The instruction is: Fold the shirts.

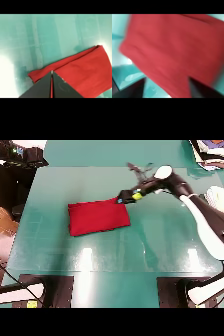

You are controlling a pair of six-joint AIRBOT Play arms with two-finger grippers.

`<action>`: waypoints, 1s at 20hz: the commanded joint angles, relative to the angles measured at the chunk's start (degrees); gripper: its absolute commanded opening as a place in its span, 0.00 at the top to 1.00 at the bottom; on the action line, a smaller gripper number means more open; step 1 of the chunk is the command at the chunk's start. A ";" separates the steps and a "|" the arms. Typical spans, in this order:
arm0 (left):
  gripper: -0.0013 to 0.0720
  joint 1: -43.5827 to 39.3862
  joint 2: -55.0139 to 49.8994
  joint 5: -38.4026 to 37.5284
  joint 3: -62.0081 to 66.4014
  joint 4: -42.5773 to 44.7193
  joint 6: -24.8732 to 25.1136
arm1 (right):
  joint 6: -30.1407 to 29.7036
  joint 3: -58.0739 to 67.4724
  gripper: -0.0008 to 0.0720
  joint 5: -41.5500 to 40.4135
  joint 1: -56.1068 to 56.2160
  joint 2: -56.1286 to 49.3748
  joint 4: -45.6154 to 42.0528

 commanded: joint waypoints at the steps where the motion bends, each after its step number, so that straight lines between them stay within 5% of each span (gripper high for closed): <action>1: 0.94 0.07 0.00 1.27 -0.11 -1.18 0.09 | 0.70 -8.41 0.09 -0.33 -9.07 1.86 0.42; 5: 0.94 0.07 0.00 2.08 -0.11 -1.25 0.09 | 0.57 -12.02 0.09 -2.80 -9.29 -1.29 4.07; 12: 0.94 0.07 0.00 2.16 -0.11 -1.42 0.07 | 0.52 -0.09 0.14 -2.47 3.41 -13.38 11.69; 15: 0.94 0.07 0.00 2.16 -0.11 -3.76 0.07 | -0.07 5.97 0.60 -2.45 7.65 -17.00 11.13; 16: 0.94 0.07 0.00 2.16 -0.11 -4.81 0.04 | -1.66 7.13 0.85 -2.47 8.33 -17.25 11.13; 18: 0.94 -0.15 0.00 2.16 -0.11 -6.43 -0.04 | -2.38 9.27 0.96 -2.21 7.78 -17.05 11.04; 20: 0.94 -1.99 0.02 2.14 -0.11 -6.29 -0.39 | -2.34 10.36 0.96 -2.91 4.68 -15.15 11.02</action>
